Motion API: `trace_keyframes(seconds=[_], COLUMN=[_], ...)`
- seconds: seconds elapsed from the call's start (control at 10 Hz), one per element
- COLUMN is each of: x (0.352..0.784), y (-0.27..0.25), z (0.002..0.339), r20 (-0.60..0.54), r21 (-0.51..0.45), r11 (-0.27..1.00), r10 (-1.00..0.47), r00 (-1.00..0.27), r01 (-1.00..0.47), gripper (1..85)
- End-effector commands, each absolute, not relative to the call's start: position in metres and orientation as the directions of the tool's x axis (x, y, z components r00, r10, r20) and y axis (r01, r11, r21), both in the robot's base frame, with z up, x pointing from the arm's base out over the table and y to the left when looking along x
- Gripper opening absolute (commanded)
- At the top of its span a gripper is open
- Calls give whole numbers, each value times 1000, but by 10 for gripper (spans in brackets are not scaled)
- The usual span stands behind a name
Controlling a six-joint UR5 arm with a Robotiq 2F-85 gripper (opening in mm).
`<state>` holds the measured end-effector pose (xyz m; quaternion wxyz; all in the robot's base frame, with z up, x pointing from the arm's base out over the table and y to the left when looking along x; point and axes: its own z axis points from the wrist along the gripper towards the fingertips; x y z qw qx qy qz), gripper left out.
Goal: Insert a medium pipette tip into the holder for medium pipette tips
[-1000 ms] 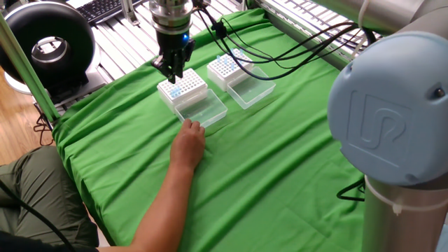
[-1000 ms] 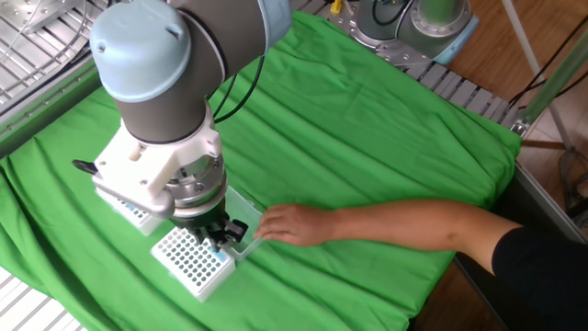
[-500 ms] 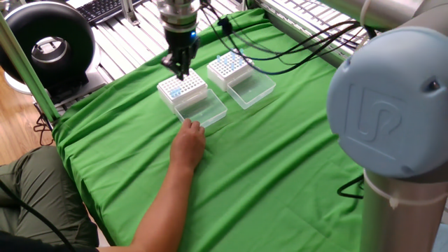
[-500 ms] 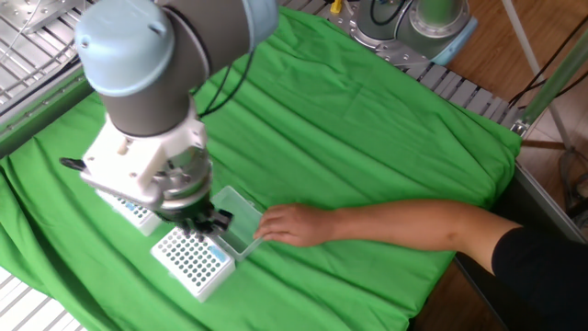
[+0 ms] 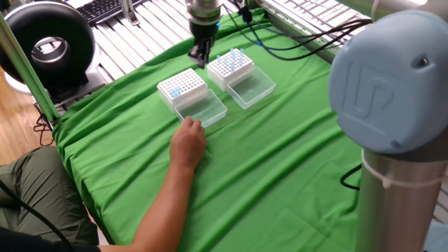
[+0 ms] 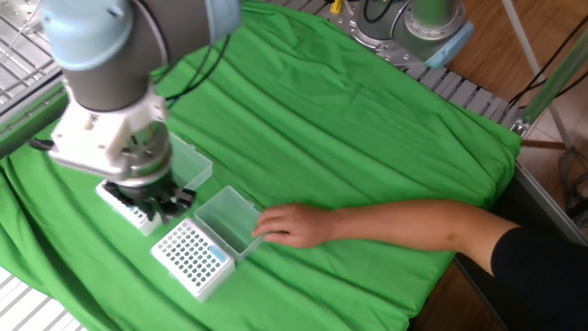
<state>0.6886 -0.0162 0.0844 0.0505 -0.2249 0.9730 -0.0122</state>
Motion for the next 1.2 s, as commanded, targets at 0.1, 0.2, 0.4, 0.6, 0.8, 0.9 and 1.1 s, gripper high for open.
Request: trace_keyframes(seconds=[0.1, 0.2, 0.4, 0.6, 0.8, 0.9, 1.1], x=[699, 698, 697, 697, 700, 700, 702], y=[-49, -54, -63, -67, -72, -73, -69], z=[77, 78, 77, 76, 77, 76, 72], r20=[-100, -94, -95, -95, -92, -92, -106], r21=[-62, -65, -66, -69, -92, -93, -78], r11=[857, 847, 833, 818, 802, 799, 802], r10=[-516, -532, -553, -575, -596, -601, -597], r00=[-851, -842, -828, -813, -797, -794, -795], r01=[-512, -528, -549, -571, -590, -594, -592], gripper=[283, 283, 283, 287, 303, 303, 300])
